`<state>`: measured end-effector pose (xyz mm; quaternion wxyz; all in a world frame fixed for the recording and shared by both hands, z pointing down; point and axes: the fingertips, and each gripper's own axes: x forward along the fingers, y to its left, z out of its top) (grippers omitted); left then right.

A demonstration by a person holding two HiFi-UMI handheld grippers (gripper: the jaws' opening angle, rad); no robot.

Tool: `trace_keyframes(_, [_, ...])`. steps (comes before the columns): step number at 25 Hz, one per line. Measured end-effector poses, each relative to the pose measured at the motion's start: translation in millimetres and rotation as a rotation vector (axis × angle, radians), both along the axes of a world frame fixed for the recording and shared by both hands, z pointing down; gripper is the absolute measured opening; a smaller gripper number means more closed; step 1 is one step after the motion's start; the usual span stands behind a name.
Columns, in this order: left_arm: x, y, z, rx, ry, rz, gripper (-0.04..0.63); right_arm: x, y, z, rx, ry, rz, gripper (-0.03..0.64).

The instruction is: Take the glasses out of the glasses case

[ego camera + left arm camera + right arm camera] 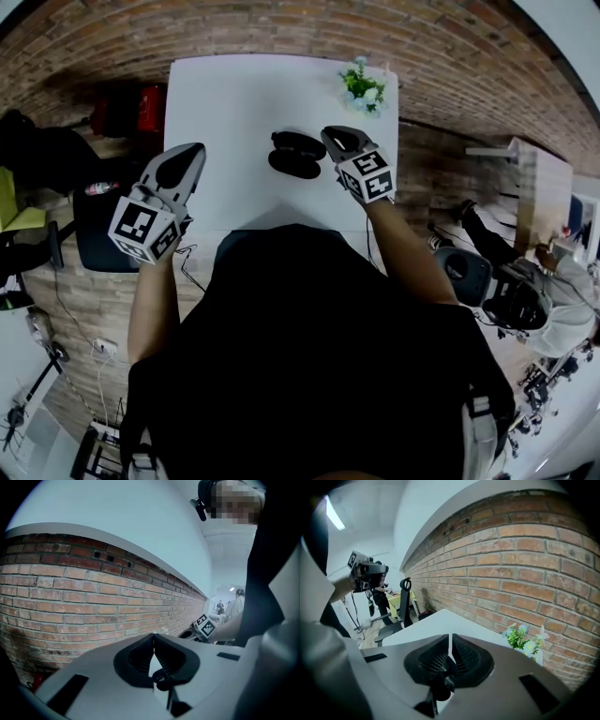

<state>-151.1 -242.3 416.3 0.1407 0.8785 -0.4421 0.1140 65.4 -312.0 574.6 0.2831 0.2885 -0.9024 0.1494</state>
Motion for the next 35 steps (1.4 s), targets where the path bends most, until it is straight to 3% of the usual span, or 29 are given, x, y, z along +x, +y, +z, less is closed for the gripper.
trace_keyframes(4, [-6.8,-5.2,3.9,-0.006,0.008,-0.005,0.011,-5.8,6.8,23.2,-0.033,0.048,-0.041,0.044])
trace_keyframes(14, [-17.4,-14.5,10.6,-0.028,0.012,-0.022,0.011,-8.5,15.7,72.8,-0.009,0.189,-0.158,0.051])
trace_keyframes(35, [-24.8,-31.9,35.8,-0.07,0.019,-0.044,0.011,-21.7,29.1,145.6,-0.092,0.326,-0.337,0.083])
